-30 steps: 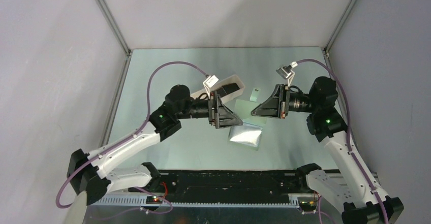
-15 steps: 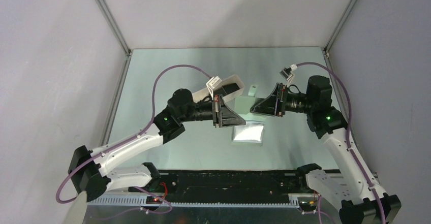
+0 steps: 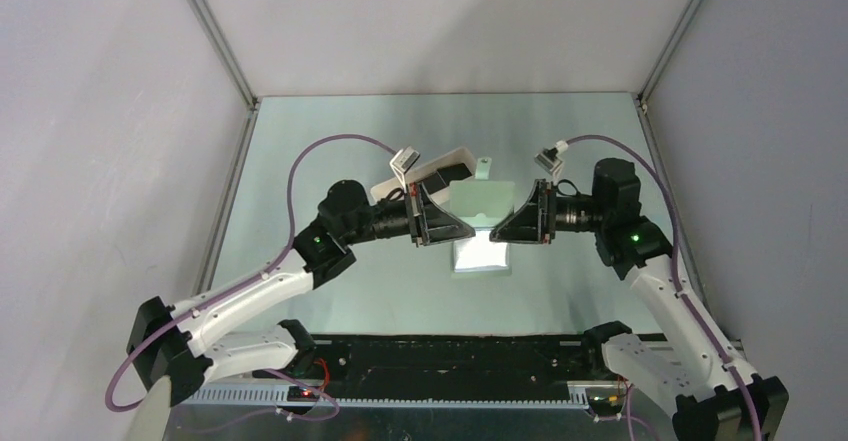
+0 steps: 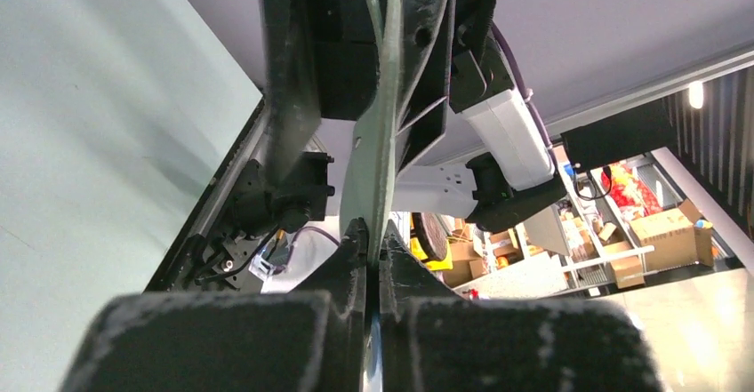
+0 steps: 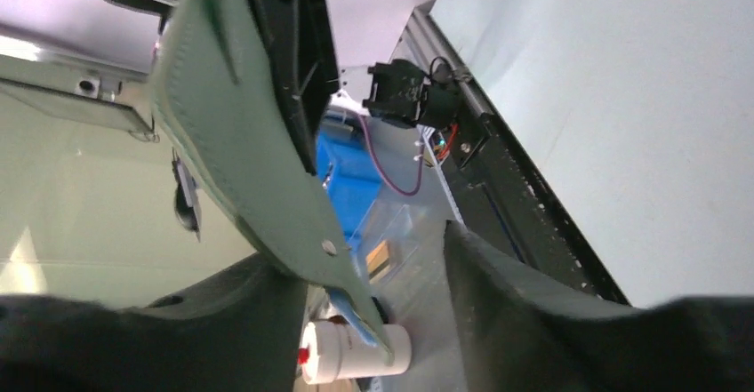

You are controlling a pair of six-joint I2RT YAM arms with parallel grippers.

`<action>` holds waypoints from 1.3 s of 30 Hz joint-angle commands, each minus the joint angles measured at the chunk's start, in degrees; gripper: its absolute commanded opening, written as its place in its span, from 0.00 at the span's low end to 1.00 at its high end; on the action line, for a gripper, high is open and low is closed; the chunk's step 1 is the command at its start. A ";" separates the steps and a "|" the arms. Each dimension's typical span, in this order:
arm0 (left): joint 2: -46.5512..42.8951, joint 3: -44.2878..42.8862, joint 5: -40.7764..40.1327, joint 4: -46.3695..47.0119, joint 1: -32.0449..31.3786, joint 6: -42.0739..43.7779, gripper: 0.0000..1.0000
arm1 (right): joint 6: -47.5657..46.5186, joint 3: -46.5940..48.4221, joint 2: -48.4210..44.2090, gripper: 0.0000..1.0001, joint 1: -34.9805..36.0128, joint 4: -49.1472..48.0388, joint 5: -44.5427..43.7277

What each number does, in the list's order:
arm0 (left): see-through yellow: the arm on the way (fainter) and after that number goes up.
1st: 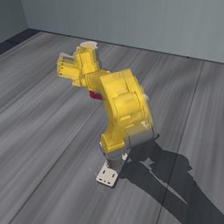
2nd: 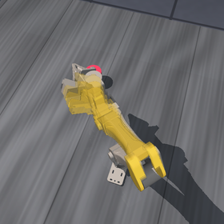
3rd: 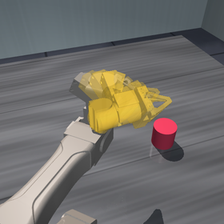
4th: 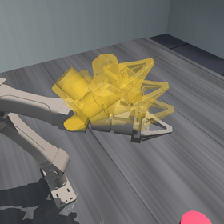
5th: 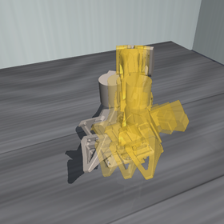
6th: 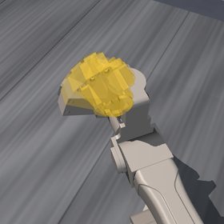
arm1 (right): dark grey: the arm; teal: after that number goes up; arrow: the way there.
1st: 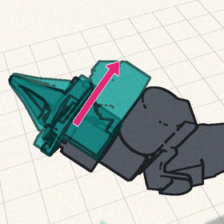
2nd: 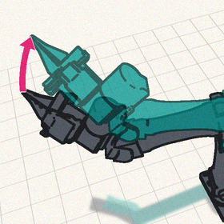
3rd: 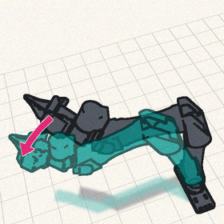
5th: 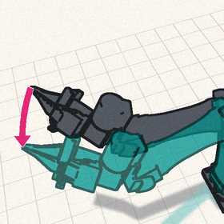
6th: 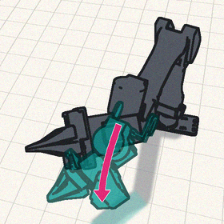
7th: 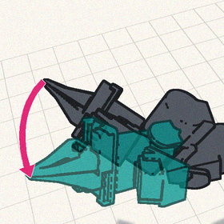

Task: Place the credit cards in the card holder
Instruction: Open the card holder.

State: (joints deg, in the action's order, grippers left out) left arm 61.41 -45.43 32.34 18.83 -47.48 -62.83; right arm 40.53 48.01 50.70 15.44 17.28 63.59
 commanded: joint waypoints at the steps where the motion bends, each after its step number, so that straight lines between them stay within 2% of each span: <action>1: 0.43 -1.95 1.27 3.29 0.19 -0.97 0.00 | 6.51 0.16 2.86 0.32 4.80 -10.53 1.06; 2: 0.45 -1.86 1.49 3.26 0.17 -0.93 0.02 | 7.11 0.16 3.19 0.21 5.01 -11.05 0.99; 3: 0.40 -1.48 1.54 3.24 0.19 -0.75 0.14 | 8.18 0.16 3.84 0.04 4.92 -11.59 0.91; 4: 0.17 -1.19 1.44 3.23 0.28 -0.69 0.22 | 8.65 0.11 4.08 0.01 4.58 -11.81 0.87; 5: -0.55 -0.33 1.13 3.30 0.37 -0.64 0.48 | 9.78 -0.03 4.33 0.00 3.71 -12.04 0.93; 6: -1.05 0.27 0.83 3.31 0.75 -0.72 0.68 | 10.46 -0.16 4.33 0.00 3.23 -13.07 1.10; 8: -3.16 2.64 -0.33 3.30 1.95 -1.28 0.86 | 13.35 -0.76 4.10 0.00 1.70 -15.73 2.22; 10: -5.63 5.62 -1.21 3.26 3.48 -2.05 0.91 | 16.55 -1.20 3.99 0.00 0.15 -18.25 3.59; 13: -8.38 9.02 -0.37 3.30 5.10 -2.67 0.91 | 20.07 -1.25 4.14 0.00 -1.63 -20.01 5.39; 15: -9.33 10.18 0.23 3.52 5.57 -2.81 0.86 | 21.45 -1.25 4.31 0.00 -2.11 -21.01 5.96; 17: -9.95 10.99 0.29 3.78 5.79 -2.82 0.77 | 22.60 -1.25 4.39 0.00 -2.16 -21.89 6.23; 20: -9.94 11.29 0.63 4.95 5.79 -2.91 0.57 | 23.48 -1.25 4.41 0.00 -2.26 -22.74 6.27; 24: -8.19 10.59 2.17 6.61 5.81 -3.15 0.45 | 24.17 -1.25 4.26 0.00 -2.18 -23.21 6.16; 32: -5.62 8.44 5.78 11.08 4.40 -3.44 0.43 | 24.73 -1.25 4.39 0.00 -2.25 -23.16 4.90; 39: -3.92 8.29 5.23 13.34 2.05 -3.53 0.34 | 25.19 -1.25 4.91 0.00 -2.10 -23.13 4.34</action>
State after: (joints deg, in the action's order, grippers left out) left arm 56.60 -34.33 36.45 27.97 -44.03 -66.08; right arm 64.95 46.50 55.46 13.37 -3.57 68.27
